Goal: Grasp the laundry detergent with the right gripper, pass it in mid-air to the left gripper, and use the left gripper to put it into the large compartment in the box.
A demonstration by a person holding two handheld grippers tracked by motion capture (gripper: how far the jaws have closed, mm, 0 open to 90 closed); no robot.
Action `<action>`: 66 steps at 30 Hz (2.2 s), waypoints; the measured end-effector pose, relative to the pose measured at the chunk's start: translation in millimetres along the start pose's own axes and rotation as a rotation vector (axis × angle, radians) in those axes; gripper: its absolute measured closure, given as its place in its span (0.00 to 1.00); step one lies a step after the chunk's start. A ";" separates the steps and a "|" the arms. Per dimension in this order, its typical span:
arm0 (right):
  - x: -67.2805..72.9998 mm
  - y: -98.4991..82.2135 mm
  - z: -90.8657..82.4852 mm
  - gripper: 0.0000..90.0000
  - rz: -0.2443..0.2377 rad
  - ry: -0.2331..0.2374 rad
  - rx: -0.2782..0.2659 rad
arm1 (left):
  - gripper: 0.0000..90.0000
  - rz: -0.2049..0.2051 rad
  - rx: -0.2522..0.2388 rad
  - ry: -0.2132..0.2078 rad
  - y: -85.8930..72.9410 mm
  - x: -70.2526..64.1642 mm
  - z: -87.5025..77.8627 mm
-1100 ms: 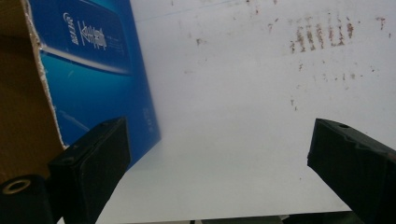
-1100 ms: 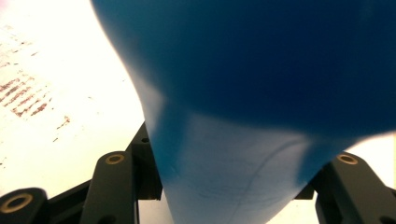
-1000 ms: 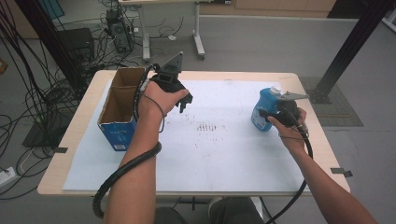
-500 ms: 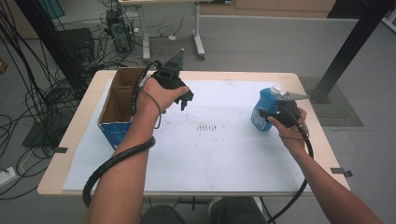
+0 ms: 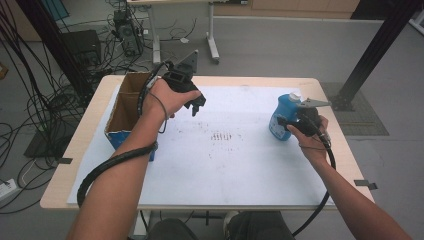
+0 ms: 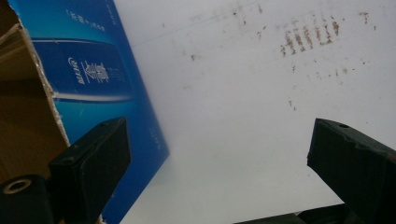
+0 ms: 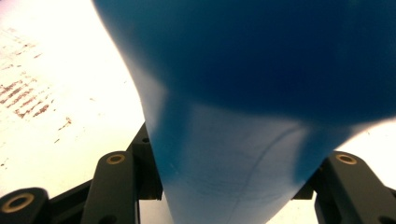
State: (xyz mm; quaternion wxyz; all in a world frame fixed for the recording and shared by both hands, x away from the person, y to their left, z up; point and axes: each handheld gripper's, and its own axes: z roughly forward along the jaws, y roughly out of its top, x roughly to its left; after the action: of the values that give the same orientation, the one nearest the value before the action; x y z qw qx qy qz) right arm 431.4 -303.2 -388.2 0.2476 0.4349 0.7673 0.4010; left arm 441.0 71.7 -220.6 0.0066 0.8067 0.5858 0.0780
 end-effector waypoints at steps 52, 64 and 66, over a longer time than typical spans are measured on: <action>-5.4 3.9 1.2 0.50 -0.003 0.030 0.019 | 0.07 0.072 -0.060 -0.014 13.4 7.9 -19.2; -8.5 42.3 3.6 0.50 0.011 0.132 0.108 | 0.07 0.255 -0.074 -0.005 21.1 19.0 -46.1; -5.5 53.5 2.6 0.50 0.003 0.157 0.103 | 0.07 0.295 -0.085 0.008 22.3 20.6 -53.2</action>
State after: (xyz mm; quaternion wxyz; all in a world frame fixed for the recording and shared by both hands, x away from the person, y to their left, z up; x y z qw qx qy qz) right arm 461.1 -290.9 -345.1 0.1635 0.4155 0.8032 0.3943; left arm 461.3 79.9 -163.4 0.0267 0.8827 0.4571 0.1061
